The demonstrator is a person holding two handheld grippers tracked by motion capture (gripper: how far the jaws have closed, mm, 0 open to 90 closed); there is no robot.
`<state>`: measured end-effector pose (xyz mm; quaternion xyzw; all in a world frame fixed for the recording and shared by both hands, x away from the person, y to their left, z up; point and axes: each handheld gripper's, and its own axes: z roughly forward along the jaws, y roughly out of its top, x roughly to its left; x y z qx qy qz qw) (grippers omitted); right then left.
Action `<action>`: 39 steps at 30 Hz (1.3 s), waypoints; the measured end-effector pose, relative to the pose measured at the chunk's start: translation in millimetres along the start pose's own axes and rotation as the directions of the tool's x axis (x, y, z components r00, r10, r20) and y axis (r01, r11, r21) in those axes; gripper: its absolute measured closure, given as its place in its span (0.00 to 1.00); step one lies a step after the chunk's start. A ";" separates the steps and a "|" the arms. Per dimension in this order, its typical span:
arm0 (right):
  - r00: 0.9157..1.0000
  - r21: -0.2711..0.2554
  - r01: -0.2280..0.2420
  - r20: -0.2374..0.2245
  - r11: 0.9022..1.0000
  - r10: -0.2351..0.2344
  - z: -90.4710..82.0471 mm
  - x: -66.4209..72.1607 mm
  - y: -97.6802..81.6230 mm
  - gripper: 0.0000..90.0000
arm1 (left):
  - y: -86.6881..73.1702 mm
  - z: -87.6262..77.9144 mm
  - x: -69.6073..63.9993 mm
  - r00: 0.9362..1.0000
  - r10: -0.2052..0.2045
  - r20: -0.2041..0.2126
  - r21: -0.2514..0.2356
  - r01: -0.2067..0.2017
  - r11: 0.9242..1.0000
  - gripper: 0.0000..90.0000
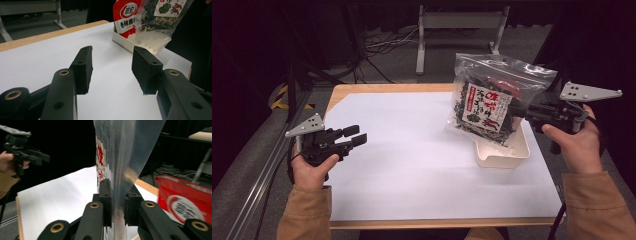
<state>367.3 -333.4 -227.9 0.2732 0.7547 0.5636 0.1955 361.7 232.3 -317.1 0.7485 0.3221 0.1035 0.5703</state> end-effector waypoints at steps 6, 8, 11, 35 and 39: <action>0.998 -0.009 -0.006 0.069 1.000 0.007 -13.9 -7.1 -1.7 0.88 | -0.5 1.4 0.7 1.000 -0.001 -0.002 0.003 0.001 1.000 0.58; 0.995 -0.007 -0.003 0.098 1.000 0.003 -16.6 -9.2 -2.5 0.88 | -0.5 1.4 0.7 1.000 0.000 -0.002 0.003 0.000 1.000 0.58; 0.990 0.006 -0.004 0.140 1.000 0.003 -19.3 -12.2 -4.6 0.88 | -0.5 1.1 0.8 1.000 -0.003 -0.004 0.002 0.003 1.000 0.58; 0.952 0.072 -0.103 0.295 0.992 0.077 -10.0 -31.8 -42.4 0.88 | -1.9 2.5 2.6 1.000 -0.003 -0.017 0.009 0.003 1.000 0.57; 0.951 0.078 -0.106 0.300 0.991 0.078 -9.0 -31.1 -45.2 0.88 | -1.9 2.3 2.4 1.000 -0.004 -0.018 0.009 0.004 1.000 0.57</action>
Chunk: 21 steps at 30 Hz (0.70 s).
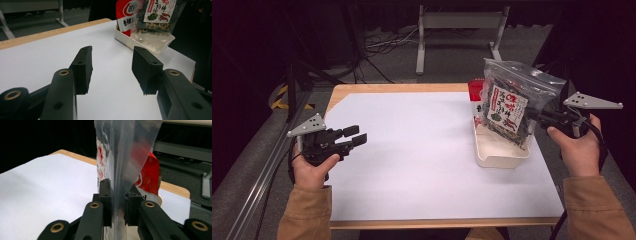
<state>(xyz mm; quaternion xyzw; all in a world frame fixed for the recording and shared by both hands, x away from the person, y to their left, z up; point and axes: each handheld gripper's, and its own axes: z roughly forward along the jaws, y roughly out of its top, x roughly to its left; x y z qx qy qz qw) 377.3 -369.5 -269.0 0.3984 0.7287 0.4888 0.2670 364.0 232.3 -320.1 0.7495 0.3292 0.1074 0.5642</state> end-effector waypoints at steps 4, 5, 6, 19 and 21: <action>1.000 0.025 0.002 0.001 1.000 -0.002 4.1 2.1 -5.0 0.88 | 0.1 -0.4 -0.3 1.000 0.002 -0.001 -0.002 -0.002 1.000 0.57; 1.000 0.028 -0.001 -0.002 1.000 0.001 5.6 2.6 -7.1 0.88 | 0.1 -0.7 -0.2 1.000 0.001 -0.002 -0.001 -0.001 1.000 0.57; 1.000 0.033 0.000 -0.003 0.999 0.000 6.5 2.7 -8.9 0.88 | 0.1 -1.1 -0.2 1.000 -0.001 -0.002 -0.001 0.001 1.000 0.57; 1.000 0.072 -0.020 -0.001 0.997 0.020 18.8 4.5 -37.8 0.88 | -0.1 -2.5 0.0 1.000 -0.005 -0.005 -0.007 0.005 1.000 0.57; 1.000 0.074 -0.026 0.000 0.997 0.026 18.6 4.4 -40.8 0.88 | 0.2 -1.4 -0.3 1.000 0.003 -0.006 -0.008 -0.003 1.000 0.57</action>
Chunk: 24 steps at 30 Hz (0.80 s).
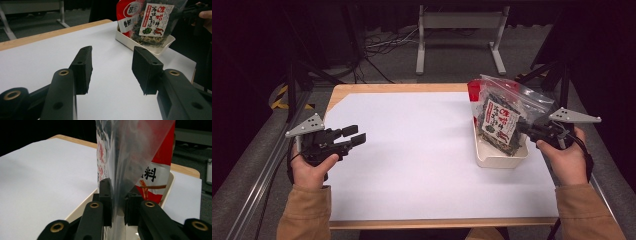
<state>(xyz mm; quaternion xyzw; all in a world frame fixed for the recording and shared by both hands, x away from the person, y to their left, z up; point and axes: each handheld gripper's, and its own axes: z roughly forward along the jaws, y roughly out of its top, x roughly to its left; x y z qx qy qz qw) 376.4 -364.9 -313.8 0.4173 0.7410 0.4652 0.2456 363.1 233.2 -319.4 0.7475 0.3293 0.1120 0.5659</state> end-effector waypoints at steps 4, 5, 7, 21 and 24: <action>1.000 0.003 -0.009 0.001 1.000 0.009 4.5 1.2 -8.7 0.88 | 0.6 0.3 -1.0 1.000 0.008 0.001 0.001 -0.008 1.000 0.56; 1.000 0.000 -0.009 0.001 1.000 0.009 4.9 1.3 -10.5 0.88 | 0.7 0.4 -1.0 1.000 0.010 0.000 0.001 -0.010 1.000 0.56; 1.000 -0.003 -0.014 0.001 1.000 0.014 4.0 0.7 -11.7 0.87 | 0.7 0.9 -1.2 1.000 0.009 0.003 0.001 -0.009 1.000 0.56; 1.000 -0.106 -0.015 0.022 0.994 0.018 -26.1 7.3 -20.0 0.56 | -13.0 -1.5 -12.2 0.999 0.044 -0.010 0.025 -0.044 0.999 0.54; 1.000 -0.109 -0.002 0.029 0.994 0.005 -35.8 12.6 -25.4 0.54 | -17.2 -2.3 -13.6 0.999 0.049 -0.012 0.026 -0.049 0.998 0.54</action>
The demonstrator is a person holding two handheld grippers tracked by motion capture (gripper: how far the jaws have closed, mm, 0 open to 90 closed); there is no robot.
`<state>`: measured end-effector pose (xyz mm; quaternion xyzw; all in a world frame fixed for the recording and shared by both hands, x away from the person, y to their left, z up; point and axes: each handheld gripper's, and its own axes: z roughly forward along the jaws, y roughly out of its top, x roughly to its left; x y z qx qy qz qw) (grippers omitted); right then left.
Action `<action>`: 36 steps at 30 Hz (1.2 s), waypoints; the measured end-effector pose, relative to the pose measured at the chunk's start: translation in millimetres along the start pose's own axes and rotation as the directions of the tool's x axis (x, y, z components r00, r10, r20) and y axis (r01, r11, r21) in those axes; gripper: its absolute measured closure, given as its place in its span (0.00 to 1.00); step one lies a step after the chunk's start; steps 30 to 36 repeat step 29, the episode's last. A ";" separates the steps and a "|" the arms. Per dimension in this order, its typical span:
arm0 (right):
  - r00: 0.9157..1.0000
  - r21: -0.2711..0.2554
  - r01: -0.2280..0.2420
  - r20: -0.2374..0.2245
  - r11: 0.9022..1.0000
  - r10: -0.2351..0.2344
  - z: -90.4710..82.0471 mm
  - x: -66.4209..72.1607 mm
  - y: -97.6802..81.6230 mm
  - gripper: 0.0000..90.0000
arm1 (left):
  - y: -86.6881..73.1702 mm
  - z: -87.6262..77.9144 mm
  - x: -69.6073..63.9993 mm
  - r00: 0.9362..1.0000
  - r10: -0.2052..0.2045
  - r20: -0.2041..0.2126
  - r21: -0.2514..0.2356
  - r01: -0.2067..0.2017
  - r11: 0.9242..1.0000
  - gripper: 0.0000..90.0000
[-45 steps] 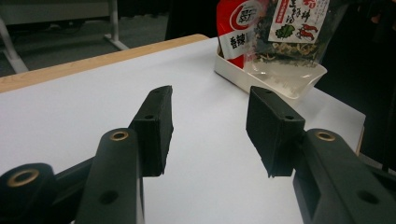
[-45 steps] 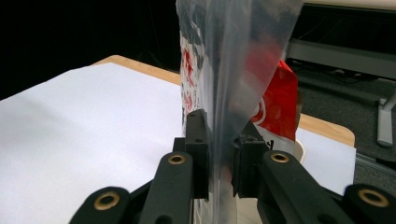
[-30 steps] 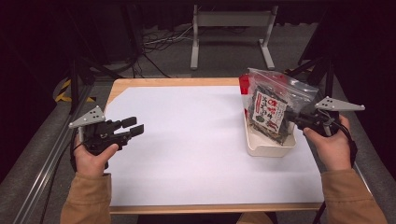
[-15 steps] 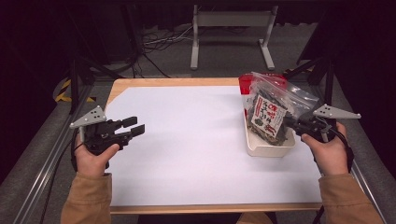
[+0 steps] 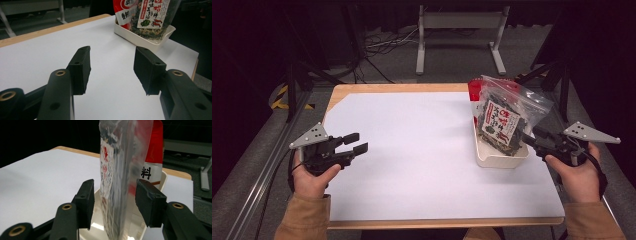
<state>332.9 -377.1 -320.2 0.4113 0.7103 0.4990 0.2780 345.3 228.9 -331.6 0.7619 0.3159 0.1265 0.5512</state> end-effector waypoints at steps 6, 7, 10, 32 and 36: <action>0.997 0.005 0.055 -0.047 0.998 -0.054 -7.6 12.1 -7.2 0.49 | -8.2 -1.9 -3.4 1.000 0.016 0.001 -0.008 -0.016 1.000 0.53; 0.995 0.007 0.066 -0.071 0.998 -0.066 -7.5 16.2 -10.6 0.48 | -9.3 -2.1 -4.1 1.000 0.011 0.004 -0.010 -0.011 1.000 0.53; 0.992 0.017 0.068 -0.104 0.998 -0.066 -5.3 21.1 -15.8 0.47 | -14.2 -3.0 -6.3 0.999 0.030 0.014 -0.020 -0.030 0.999 0.52; 0.976 0.035 0.039 -0.214 0.999 -0.031 20.0 38.3 -48.1 0.42 | -25.2 -3.5 -4.8 1.000 0.008 0.030 -0.027 -0.007 1.000 0.50; 0.976 0.035 0.039 -0.214 0.999 -0.031 20.0 38.3 -48.1 0.42 | -25.2 -3.5 -4.8 1.000 0.008 0.030 -0.027 -0.007 1.000 0.50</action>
